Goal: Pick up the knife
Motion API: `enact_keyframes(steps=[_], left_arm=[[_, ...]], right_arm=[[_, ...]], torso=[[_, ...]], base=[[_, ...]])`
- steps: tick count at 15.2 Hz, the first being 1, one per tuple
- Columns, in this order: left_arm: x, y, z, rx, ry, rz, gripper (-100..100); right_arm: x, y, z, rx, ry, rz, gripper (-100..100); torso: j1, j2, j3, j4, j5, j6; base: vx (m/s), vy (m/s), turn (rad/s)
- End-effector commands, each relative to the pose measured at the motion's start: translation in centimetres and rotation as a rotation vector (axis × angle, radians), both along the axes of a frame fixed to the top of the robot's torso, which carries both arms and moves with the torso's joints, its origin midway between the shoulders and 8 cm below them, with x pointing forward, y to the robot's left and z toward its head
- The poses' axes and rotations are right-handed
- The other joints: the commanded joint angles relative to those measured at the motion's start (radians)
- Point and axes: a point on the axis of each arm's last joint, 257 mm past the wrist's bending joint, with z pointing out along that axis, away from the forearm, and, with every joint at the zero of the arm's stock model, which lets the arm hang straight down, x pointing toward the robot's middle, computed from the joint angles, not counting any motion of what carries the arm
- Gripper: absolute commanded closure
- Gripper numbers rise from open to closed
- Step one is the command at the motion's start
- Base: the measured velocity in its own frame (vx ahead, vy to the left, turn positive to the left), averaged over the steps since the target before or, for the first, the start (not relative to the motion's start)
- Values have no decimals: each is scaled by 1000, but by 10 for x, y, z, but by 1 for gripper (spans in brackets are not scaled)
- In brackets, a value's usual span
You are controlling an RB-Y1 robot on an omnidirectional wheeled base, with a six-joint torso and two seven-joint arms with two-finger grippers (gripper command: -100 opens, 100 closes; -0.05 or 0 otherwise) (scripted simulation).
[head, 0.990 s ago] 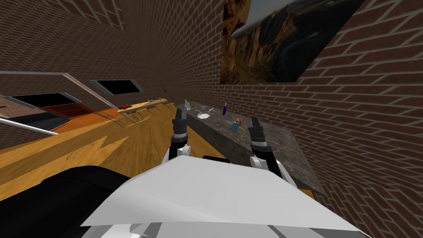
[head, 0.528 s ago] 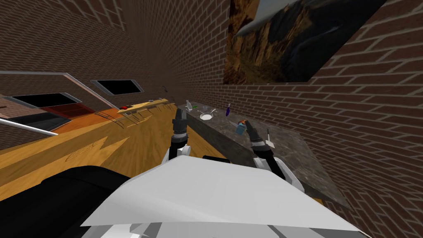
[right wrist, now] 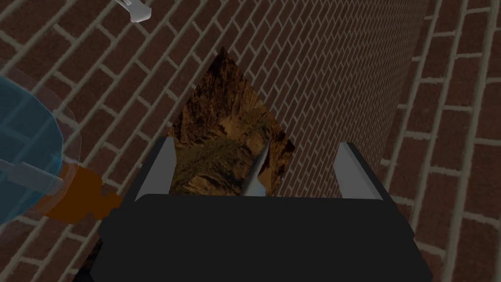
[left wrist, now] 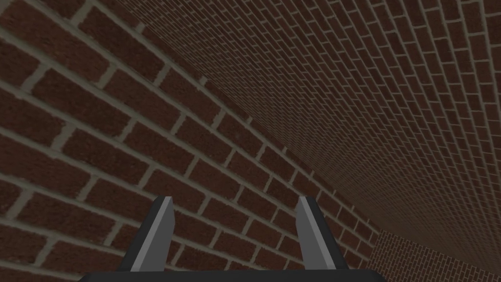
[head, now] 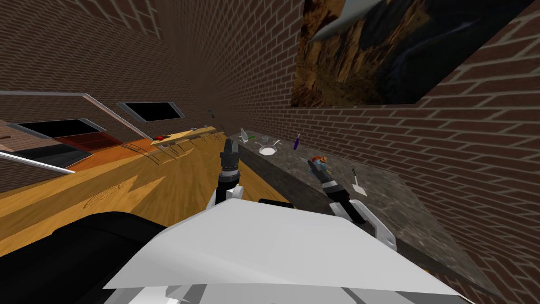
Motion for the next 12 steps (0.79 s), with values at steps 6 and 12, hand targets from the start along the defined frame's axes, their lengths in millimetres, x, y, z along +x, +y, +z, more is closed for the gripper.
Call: enact_keyframes(steps=[6, 12], left_arm=[[0, 0, 0, 0, 0, 0, 0], [0, 0, 0, 0, 0, 0, 0]], right_arm=[[12, -44, -59, -334, 95, -35, -100], [18, -96, -98, -605, 164, -67, -100]], torso=[[0, -1, 0, 0, 0, 0], [-1, -1, -1, 0, 0, 0]], base=[[82, 152, 7], [89, 143, 7]])
